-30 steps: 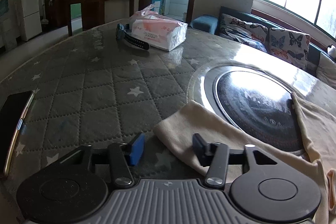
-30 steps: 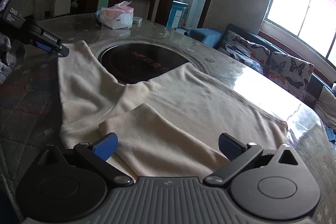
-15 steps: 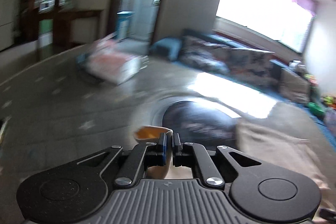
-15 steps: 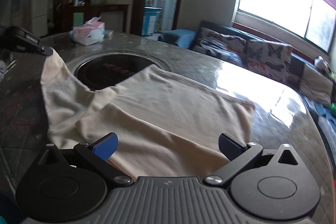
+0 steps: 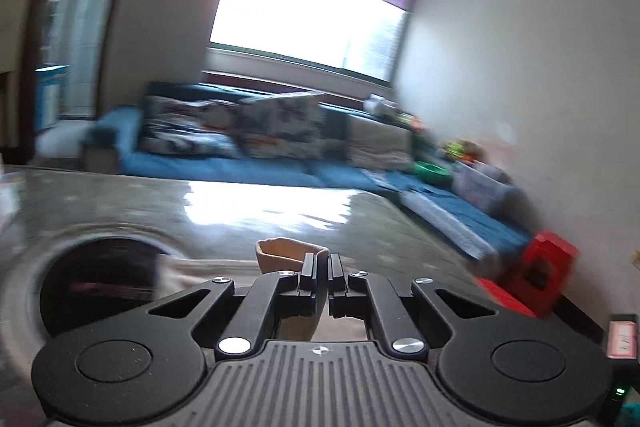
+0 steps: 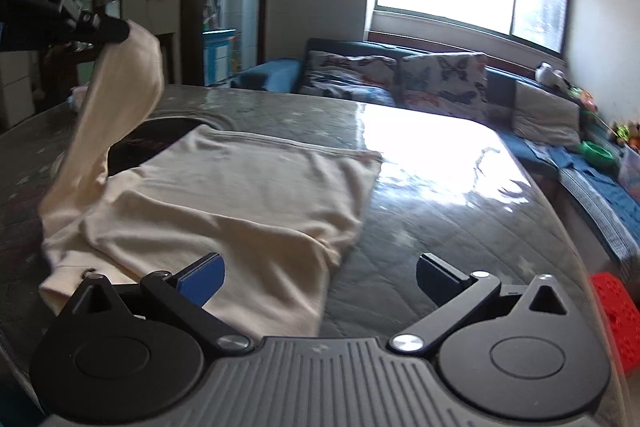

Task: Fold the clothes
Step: 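Lift the sleeve and fold it across the body with the left gripper, release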

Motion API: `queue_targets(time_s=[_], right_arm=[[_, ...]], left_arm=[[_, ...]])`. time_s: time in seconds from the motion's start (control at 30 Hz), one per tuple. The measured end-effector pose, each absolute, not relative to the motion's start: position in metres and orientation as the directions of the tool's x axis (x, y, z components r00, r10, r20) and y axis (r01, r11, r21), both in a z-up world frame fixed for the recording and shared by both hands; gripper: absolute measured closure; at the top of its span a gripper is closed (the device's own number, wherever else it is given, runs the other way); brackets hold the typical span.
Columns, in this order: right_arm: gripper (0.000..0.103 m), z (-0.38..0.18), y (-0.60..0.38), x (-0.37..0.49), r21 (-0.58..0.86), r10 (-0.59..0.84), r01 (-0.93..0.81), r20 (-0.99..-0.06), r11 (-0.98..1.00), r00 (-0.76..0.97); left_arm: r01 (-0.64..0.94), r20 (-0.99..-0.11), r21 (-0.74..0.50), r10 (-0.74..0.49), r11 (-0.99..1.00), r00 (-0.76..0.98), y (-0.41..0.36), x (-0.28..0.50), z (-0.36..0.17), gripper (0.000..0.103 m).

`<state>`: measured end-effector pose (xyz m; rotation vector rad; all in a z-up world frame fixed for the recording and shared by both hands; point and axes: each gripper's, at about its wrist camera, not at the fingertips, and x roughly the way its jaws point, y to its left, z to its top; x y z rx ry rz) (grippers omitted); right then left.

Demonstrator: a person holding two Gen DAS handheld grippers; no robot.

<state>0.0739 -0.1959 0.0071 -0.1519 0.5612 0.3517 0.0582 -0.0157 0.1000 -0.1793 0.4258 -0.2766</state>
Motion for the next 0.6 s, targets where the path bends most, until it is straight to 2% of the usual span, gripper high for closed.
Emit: queue_targets(time_s=[0.07, 0.37, 0.6], right_arm=[[0.000, 0.006, -0.204, 0.073, -0.034, 0.273, -0.346, -0.545, 0.938, 0.793], [0.000, 0.004, -0.227, 0.068, -0.007, 0.239, -0.291, -0.549, 0.957, 0.801], [0.001, 0.011, -0.228, 0.071, 0.016, 0.259, -0.298, -0.537, 0.955, 0.803]], left_arm=[[0.274, -0.395, -0.216, -0.340, 0.937, 0.853, -0.037, 0.063, 0.092, 0.098], [0.392, -0.560, -0.212, -0.441, 0.895, 0.702, -0.093, 0.078, 0.034, 0.095], [0.388, -0.595, -0.164, -0.404, 0.907, 0.694, -0.061, 0.061, 0.026, 0.092]])
